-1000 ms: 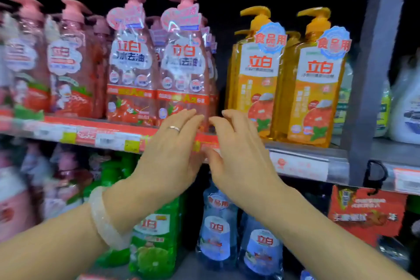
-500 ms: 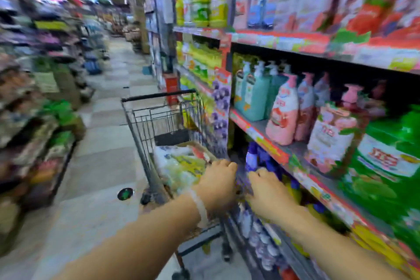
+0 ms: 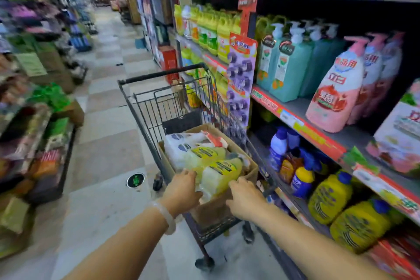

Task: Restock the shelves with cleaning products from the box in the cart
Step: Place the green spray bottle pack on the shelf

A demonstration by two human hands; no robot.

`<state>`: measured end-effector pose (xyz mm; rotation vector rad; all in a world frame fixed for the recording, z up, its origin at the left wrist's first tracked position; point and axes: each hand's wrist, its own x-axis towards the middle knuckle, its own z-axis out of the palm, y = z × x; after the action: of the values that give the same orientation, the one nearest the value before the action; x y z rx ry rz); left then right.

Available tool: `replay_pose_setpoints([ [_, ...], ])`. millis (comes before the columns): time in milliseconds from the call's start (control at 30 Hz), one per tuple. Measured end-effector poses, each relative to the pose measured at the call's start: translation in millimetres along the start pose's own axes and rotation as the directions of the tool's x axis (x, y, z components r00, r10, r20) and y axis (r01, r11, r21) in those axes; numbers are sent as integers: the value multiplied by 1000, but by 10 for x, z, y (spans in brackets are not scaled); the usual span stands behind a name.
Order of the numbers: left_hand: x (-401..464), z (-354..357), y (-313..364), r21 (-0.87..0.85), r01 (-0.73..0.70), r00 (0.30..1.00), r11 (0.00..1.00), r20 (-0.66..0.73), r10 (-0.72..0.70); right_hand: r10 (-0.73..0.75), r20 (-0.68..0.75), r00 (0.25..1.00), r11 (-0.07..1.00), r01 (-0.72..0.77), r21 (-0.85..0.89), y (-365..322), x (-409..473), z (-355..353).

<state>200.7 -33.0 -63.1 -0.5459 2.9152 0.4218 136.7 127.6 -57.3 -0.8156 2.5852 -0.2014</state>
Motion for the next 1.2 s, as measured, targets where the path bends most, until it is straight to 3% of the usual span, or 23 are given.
replay_pose_setpoints([
  [367, 1375, -20, -231, 24, 85, 988, 996, 124, -88, 99, 101, 990, 983, -113, 143, 325, 1441, 16],
  [667, 2551, 224, -385, 50, 107, 936, 993, 332, -118, 276, 255, 926, 858, -358, 368, 600, 2208, 201],
  [767, 2735, 344, -463, -22, 136, 899, 991, 422, -114, 363, 267, 893, 791, -447, 417, 606, 2276, 286],
  [833, 2839, 375, -485, -96, 166, 874, 981, 475, -102, 409, 333, 850, 707, -526, 473, 621, 2347, 363],
  [867, 2884, 380, -500, -107, 177, 860, 978, 500, -101, 424, 385, 820, 612, -573, 545, 633, 2375, 391],
  [933, 2971, 386, -550, -117, 180, 835, 977, 543, -89, 437, 488, 755, 274, -629, 728, 648, 2406, 475],
  [1000, 3033, 393, -627, -153, 182, 830, 971, 554, -68, 408, 583, 702, -8, -636, 771, 590, 2381, 509],
  [1100, 2993, 401, -747, -297, 149, 849, 943, 528, 32, 414, 599, 686, -143, -601, 786, 495, 2289, 572],
  [1200, 2815, 268, -825, -371, 187, 838, 910, 543, 49, 502, 502, 705, -127, -514, 848, 316, 2096, 496],
])
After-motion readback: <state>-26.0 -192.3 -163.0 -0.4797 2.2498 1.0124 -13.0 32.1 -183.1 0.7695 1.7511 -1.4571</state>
